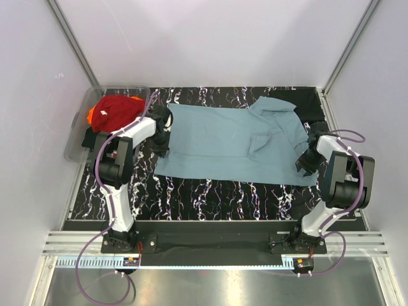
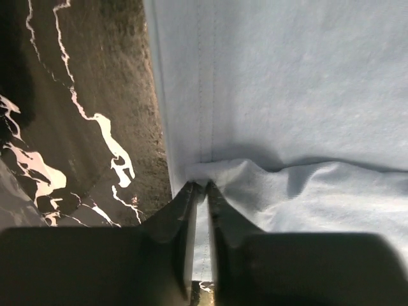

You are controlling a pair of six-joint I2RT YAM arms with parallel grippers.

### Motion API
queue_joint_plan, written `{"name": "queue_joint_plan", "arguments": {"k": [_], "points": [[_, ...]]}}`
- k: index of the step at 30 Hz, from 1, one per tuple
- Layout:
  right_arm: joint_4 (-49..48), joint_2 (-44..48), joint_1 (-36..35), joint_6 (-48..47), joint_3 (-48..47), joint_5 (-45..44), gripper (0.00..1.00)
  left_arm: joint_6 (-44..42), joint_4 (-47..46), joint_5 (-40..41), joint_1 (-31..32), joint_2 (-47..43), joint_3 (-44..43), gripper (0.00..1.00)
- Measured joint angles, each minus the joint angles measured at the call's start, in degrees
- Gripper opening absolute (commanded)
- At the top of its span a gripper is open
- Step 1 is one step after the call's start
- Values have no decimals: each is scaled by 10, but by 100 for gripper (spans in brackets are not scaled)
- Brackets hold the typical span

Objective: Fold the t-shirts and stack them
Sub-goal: Fold the tshirt

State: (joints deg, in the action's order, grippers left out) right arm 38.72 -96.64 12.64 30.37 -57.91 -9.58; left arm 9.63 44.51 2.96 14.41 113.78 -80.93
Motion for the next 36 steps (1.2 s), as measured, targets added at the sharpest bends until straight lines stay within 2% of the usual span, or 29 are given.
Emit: {"name": "queue_joint_plan", "arguments": {"k": [1,7,10,11,13,18,22,25,29,36], "points": [[0,0,0,-1,0,0,41,-1,-1,0,0,0,-1,0],[-4,0,2,-5,2,-1,41,-4,0,24,1,0,-14,0],[-6,0,2,-6,3,-1,41,-4,3,40,1,1,-22,11],[-6,0,2,-7,4,-1,41,-2,6,45,1,3,-26,18],[-6,0,2,-7,4,-2,40,1,8,58,2,7,-31,27],[-6,16,3,-7,11,1,40,13,27,103,3,8,-34,41],[0,67,5,-6,14,28,41,13,45,134,17,-14,-34,43],[1,104,4,-1,9,61,42,12,51,127,40,-59,-34,43],[-5,110,-9,13,-4,98,42,18,39,60,72,-107,-33,43],[-14,61,-39,38,-3,139,39,49,0,14,89,-74,18,42]]}}
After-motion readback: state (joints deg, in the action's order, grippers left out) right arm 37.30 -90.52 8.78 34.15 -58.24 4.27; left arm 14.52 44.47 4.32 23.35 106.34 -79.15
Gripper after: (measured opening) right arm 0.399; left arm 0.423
